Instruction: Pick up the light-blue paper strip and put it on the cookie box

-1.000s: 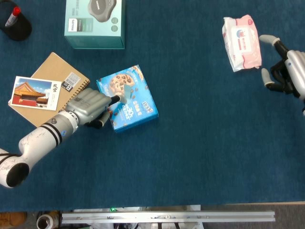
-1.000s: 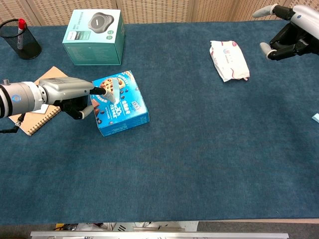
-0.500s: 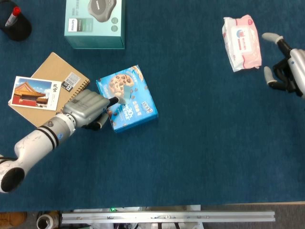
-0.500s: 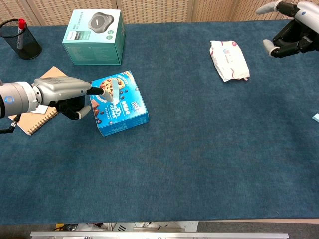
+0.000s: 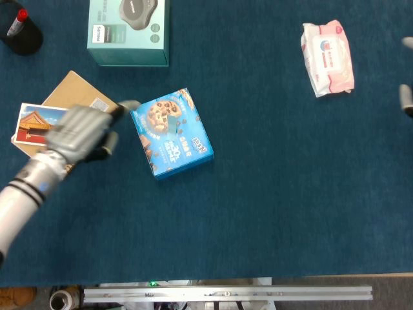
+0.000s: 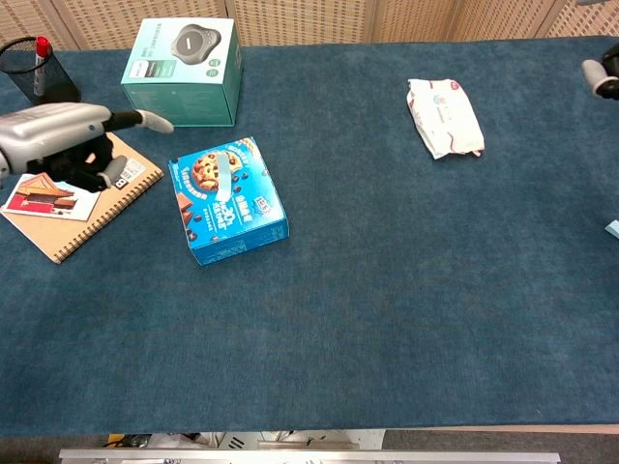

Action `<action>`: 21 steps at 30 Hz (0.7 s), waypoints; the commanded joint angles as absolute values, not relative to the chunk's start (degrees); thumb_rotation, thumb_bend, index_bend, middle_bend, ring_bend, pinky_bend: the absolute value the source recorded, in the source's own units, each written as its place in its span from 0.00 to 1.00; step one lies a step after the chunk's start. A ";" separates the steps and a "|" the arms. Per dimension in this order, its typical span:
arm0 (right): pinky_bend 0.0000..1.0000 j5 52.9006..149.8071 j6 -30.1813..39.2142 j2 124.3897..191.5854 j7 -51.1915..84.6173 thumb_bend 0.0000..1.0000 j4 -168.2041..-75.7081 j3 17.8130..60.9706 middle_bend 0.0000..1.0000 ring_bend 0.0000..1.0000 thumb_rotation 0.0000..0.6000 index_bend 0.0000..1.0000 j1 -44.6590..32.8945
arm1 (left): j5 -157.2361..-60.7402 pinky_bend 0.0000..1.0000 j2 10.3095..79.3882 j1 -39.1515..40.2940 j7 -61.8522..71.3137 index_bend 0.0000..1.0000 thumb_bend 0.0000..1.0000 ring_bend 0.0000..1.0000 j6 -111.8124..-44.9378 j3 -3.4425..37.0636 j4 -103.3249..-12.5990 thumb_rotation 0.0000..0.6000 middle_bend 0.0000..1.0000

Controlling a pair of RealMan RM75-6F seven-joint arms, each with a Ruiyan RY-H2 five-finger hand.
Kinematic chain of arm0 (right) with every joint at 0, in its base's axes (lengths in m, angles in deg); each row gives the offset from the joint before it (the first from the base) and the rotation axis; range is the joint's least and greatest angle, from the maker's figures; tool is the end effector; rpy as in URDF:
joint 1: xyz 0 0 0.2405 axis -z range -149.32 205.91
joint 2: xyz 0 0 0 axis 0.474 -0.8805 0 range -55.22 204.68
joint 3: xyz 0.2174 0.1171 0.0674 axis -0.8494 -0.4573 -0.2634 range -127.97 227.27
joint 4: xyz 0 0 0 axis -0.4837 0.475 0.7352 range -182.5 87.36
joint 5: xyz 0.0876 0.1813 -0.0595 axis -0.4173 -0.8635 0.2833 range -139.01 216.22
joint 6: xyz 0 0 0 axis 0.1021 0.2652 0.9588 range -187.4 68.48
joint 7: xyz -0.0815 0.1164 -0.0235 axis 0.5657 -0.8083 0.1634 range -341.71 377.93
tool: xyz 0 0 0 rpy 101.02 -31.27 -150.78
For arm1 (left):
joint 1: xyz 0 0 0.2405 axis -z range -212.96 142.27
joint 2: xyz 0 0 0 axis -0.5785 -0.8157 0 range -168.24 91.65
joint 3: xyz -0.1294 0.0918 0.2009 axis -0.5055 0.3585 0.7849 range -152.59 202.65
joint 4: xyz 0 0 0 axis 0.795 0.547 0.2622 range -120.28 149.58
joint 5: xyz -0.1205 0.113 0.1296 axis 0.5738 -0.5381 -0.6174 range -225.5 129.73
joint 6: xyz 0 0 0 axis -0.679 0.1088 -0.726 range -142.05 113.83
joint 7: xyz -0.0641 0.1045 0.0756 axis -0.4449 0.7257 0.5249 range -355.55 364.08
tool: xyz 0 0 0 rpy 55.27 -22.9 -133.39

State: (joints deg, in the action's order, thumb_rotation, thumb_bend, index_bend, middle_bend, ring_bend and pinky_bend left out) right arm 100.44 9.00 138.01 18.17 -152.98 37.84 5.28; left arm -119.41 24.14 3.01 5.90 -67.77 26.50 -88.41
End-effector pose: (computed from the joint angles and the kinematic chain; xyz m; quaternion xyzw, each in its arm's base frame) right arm -0.2358 -0.2858 0.1370 0.5423 -0.5133 0.4387 0.5000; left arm -0.2013 0.2899 0.0799 -0.7502 -0.4479 -0.3176 0.3684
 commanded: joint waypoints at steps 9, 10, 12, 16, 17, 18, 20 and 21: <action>0.55 104.99 16.96 138.58 19.36 0.23 -146.66 41.38 0.47 0.37 1.00 0.15 11.75 | -117.12 0.37 25.01 -12.20 4.19 0.10 0.34 0.24 -88.14 25.51 -83.22 0.95 0.29; 0.49 105.14 17.95 139.17 19.44 0.21 -145.37 41.46 0.42 0.32 1.00 0.15 12.39 | -117.19 0.33 25.50 -13.23 3.92 0.10 0.34 0.22 -89.02 25.61 -82.09 0.93 0.26; 0.44 105.77 19.65 140.14 19.25 0.20 -143.49 41.63 0.38 0.27 1.00 0.15 13.51 | -117.47 0.29 25.81 -14.91 4.03 0.10 0.34 0.19 -90.64 25.81 -80.94 0.94 0.23; 0.41 107.40 21.47 140.62 18.83 0.20 -142.07 42.80 0.36 0.25 1.00 0.15 15.61 | -118.64 0.28 26.61 -17.99 3.94 0.10 0.34 0.18 -94.35 25.83 -80.61 1.00 0.22; 0.40 107.55 21.66 140.49 19.10 0.20 -142.07 43.16 0.36 0.25 1.00 0.15 16.08 | -118.85 0.28 26.76 -18.65 4.11 0.10 0.34 0.18 -94.94 25.98 -80.81 1.00 0.22; 0.39 107.76 21.87 140.39 19.43 0.20 -142.10 43.40 0.36 0.25 1.00 0.15 16.44 | -119.02 0.28 26.81 -19.17 4.46 0.10 0.34 0.18 -95.29 26.14 -81.06 1.00 0.22; 0.37 107.96 22.67 140.35 20.10 0.20 -142.24 43.84 0.36 0.25 1.00 0.15 17.46 | -119.39 0.28 26.89 -20.48 5.81 0.10 0.34 0.18 -96.00 26.85 -81.68 1.00 0.22; 0.37 107.92 22.90 140.30 19.97 0.20 -142.58 43.93 0.36 0.25 1.00 0.15 17.90 | -119.53 0.28 27.01 -21.03 6.48 0.10 0.34 0.18 -96.41 27.06 -81.91 1.00 0.22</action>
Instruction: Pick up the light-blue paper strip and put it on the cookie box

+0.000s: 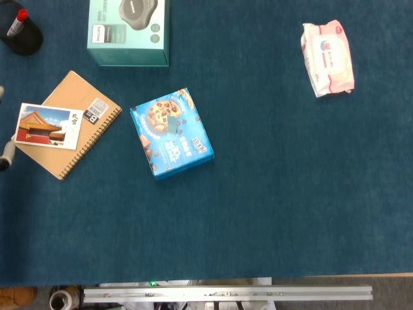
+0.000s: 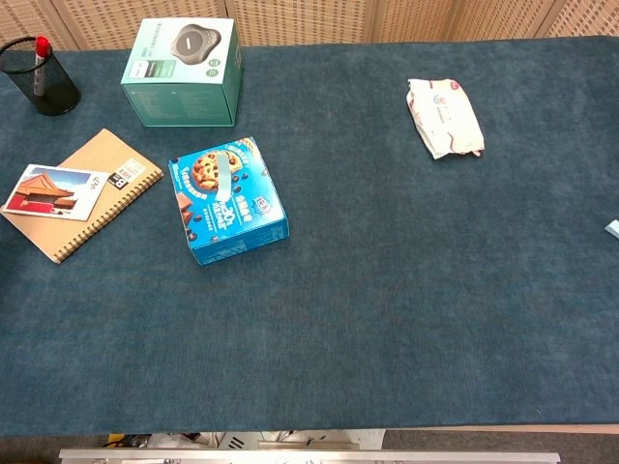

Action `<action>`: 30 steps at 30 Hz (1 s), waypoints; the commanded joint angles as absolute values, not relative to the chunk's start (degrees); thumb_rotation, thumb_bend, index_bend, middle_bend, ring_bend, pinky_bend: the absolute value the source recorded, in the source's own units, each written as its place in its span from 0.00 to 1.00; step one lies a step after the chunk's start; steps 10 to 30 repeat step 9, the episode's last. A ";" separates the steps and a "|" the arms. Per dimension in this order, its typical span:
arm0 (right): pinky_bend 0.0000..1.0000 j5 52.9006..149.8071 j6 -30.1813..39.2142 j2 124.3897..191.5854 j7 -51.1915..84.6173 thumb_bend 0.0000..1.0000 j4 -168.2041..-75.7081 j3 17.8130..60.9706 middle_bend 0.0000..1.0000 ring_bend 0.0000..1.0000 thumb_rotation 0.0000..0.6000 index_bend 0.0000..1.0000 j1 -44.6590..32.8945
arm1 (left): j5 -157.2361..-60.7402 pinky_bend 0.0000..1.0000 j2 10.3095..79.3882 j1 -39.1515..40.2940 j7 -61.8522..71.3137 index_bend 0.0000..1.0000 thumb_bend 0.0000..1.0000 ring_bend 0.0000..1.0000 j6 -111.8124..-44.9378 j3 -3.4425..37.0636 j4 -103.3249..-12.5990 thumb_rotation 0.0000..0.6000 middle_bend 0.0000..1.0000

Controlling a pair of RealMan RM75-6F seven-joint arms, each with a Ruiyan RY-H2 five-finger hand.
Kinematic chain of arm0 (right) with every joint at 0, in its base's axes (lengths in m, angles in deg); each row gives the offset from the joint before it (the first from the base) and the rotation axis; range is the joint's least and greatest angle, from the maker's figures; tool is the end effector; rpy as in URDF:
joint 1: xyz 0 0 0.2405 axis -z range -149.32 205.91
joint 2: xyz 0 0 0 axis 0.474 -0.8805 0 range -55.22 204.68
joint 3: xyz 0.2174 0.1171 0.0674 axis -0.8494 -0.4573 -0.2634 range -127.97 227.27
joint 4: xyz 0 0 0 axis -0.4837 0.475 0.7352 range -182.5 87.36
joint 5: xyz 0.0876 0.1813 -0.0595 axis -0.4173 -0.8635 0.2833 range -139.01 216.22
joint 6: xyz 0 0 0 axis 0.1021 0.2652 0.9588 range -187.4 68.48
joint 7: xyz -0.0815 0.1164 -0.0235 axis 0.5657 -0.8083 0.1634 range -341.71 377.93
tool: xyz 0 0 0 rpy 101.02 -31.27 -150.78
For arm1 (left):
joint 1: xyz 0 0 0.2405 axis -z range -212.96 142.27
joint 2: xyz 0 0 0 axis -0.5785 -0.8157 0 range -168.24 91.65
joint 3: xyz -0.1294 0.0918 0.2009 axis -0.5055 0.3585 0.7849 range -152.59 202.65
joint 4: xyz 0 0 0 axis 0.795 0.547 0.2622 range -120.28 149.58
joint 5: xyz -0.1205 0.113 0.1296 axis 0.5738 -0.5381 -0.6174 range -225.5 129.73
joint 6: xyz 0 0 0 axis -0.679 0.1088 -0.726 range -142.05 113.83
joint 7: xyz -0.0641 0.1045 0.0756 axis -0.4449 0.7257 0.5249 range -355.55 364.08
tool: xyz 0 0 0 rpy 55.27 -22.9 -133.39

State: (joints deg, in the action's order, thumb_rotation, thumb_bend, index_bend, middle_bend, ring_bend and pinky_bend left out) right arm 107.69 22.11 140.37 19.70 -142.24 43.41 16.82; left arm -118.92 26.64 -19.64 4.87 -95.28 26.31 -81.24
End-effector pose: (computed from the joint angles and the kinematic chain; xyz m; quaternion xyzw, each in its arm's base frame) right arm -0.3140 -0.2247 0.1601 0.5192 -0.4402 0.3864 0.6224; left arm -0.3049 0.2201 0.1423 -0.5715 -0.4501 -0.3700 0.5779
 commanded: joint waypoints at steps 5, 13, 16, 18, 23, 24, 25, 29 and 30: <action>0.37 106.83 21.71 137.90 17.91 0.20 -146.11 44.19 0.36 0.25 1.00 0.15 19.63 | -121.12 0.28 28.49 -23.89 7.83 0.10 0.35 0.18 -99.43 27.29 -82.43 1.00 0.22; 0.37 106.33 21.14 136.56 17.99 0.20 -148.05 43.68 0.36 0.25 1.00 0.15 20.01 | -123.91 0.28 29.87 -25.18 6.88 0.10 0.34 0.18 -101.43 26.83 -81.38 1.00 0.22; 0.37 106.33 21.14 136.56 17.99 0.20 -148.05 43.68 0.36 0.25 1.00 0.15 20.01 | -123.91 0.28 29.87 -25.18 6.88 0.10 0.34 0.18 -101.43 26.83 -81.38 1.00 0.22; 0.37 106.33 21.14 136.56 17.99 0.20 -148.05 43.68 0.36 0.25 1.00 0.15 20.01 | -123.91 0.28 29.87 -25.18 6.88 0.10 0.34 0.18 -101.43 26.83 -81.38 1.00 0.22; 0.37 106.33 21.14 136.56 17.99 0.20 -148.05 43.68 0.36 0.25 1.00 0.15 20.01 | -123.91 0.28 29.87 -25.18 6.88 0.10 0.34 0.18 -101.43 26.83 -81.38 1.00 0.22; 0.37 106.33 21.14 136.56 17.99 0.20 -148.05 43.68 0.36 0.25 1.00 0.15 20.01 | -123.91 0.28 29.87 -25.18 6.88 0.10 0.34 0.18 -101.43 26.83 -81.38 1.00 0.22; 0.37 106.33 21.14 136.56 17.99 0.20 -148.05 43.68 0.36 0.25 1.00 0.15 20.01 | -123.91 0.28 29.87 -25.18 6.88 0.10 0.34 0.18 -101.43 26.83 -81.38 1.00 0.22; 0.37 106.33 21.14 136.56 17.99 0.20 -148.05 43.68 0.36 0.25 1.00 0.15 20.01 | -123.91 0.28 29.87 -25.18 6.88 0.10 0.34 0.18 -101.43 26.83 -81.38 1.00 0.22; 0.37 106.33 21.14 136.56 17.99 0.20 -148.05 43.68 0.36 0.25 1.00 0.15 20.01 | -123.91 0.28 29.87 -25.18 6.88 0.10 0.34 0.18 -101.43 26.83 -81.38 1.00 0.22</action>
